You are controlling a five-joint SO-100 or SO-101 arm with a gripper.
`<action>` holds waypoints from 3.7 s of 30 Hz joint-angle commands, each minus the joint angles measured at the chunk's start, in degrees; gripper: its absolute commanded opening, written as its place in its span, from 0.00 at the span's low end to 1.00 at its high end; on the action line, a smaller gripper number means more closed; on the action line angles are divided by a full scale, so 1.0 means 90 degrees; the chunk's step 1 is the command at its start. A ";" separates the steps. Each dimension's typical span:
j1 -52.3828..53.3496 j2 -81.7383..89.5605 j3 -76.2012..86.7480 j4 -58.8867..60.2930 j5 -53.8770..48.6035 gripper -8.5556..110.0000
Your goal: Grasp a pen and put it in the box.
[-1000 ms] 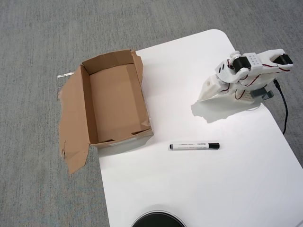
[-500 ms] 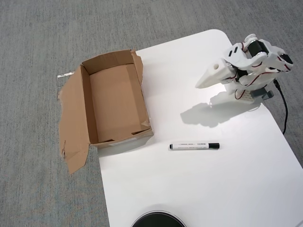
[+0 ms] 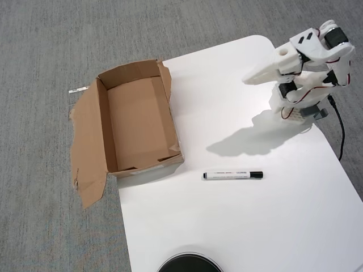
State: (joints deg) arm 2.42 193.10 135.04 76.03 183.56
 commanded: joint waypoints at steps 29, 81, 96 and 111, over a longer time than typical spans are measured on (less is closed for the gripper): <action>-0.0034 -0.0479 -0.0776 0.0049 0.0024 0.09; -0.1831 -0.7578 -0.3550 0.0020 -1.6128 0.09; -0.2729 -0.9590 -0.3550 0.0020 -1.6050 0.23; -0.2759 -1.0049 -0.3647 0.0010 -1.6011 0.23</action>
State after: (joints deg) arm -21.84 102.48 103.84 76.64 39.24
